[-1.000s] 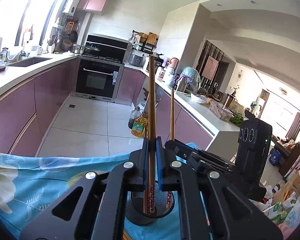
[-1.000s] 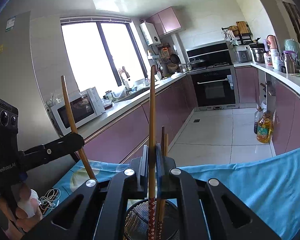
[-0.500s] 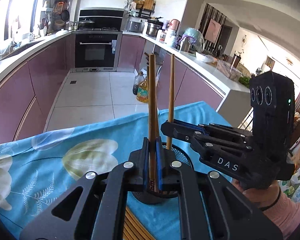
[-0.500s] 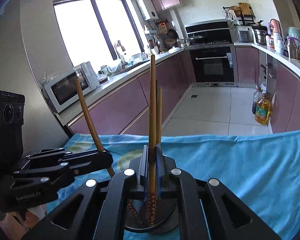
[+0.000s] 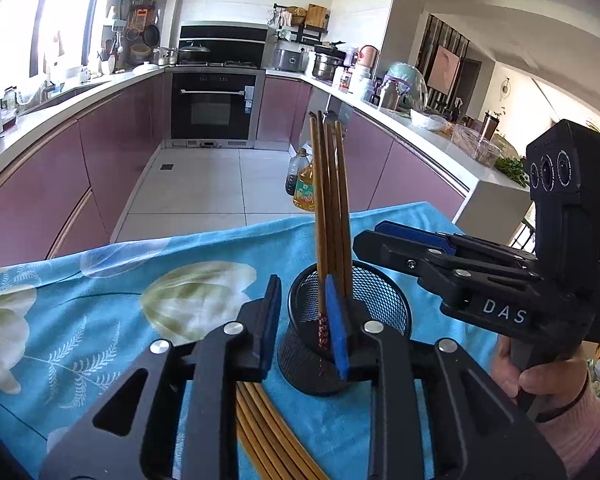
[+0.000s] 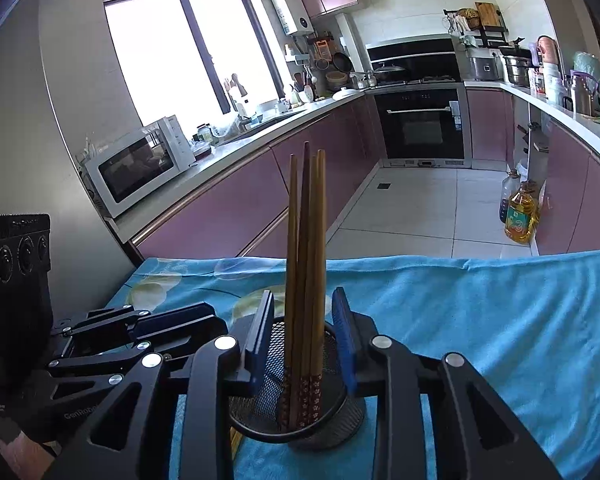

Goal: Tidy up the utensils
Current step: 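Open the right gripper and withdraw it from the cup, then move the right gripper over the chopstick pile and close on one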

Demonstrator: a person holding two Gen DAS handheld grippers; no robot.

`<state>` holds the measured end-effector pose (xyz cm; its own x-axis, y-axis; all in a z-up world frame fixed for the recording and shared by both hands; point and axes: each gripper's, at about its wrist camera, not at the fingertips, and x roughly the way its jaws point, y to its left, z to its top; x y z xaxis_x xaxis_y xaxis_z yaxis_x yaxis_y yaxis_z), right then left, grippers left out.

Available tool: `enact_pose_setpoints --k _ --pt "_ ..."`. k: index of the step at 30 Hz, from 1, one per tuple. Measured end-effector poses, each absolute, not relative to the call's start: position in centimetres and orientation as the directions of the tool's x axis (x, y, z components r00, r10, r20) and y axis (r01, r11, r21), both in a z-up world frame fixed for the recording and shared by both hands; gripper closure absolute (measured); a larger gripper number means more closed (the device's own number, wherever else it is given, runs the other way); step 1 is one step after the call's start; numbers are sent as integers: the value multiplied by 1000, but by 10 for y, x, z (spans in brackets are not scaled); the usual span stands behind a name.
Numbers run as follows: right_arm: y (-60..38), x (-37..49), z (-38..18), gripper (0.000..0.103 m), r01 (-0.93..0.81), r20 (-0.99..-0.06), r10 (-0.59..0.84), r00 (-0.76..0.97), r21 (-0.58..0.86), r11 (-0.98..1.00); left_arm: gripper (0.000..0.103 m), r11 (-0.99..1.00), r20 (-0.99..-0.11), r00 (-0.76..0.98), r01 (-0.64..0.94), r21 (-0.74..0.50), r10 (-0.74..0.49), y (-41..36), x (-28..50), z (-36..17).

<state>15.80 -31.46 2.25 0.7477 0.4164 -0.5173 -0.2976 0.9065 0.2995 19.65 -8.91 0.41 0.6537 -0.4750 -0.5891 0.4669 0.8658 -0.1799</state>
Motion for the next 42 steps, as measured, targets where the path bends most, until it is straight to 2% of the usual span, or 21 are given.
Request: enact_pose_setpoints --k 3,9,16,23,36,42 --pt "-311 146 25 69 -314 -507 412 757 271 910 69 879 -564 687 445 -172 -458 -76 182 3" --pt "-296 119 29 56 -332 -489 384 783 193 923 53 912 -541 739 376 -165 -402 -48 156 -4" --pt "-275 92 23 45 -371 -494 378 783 116 921 43 937 -557 755 313 -157 -346 -24 131 -27" --pt "-262 74 11 44 -407 -525 407 748 121 905 41 946 -585 746 287 -149 -318 -14 111 -44" --pt "-244 68 -51 45 -432 -678 428 598 178 884 41 950 -667 682 282 -137 -299 -14 95 -75" --pt "-237 69 -68 49 -423 -717 421 555 192 885 41 949 -698 655 291 -121 -290 -18 94 -86"
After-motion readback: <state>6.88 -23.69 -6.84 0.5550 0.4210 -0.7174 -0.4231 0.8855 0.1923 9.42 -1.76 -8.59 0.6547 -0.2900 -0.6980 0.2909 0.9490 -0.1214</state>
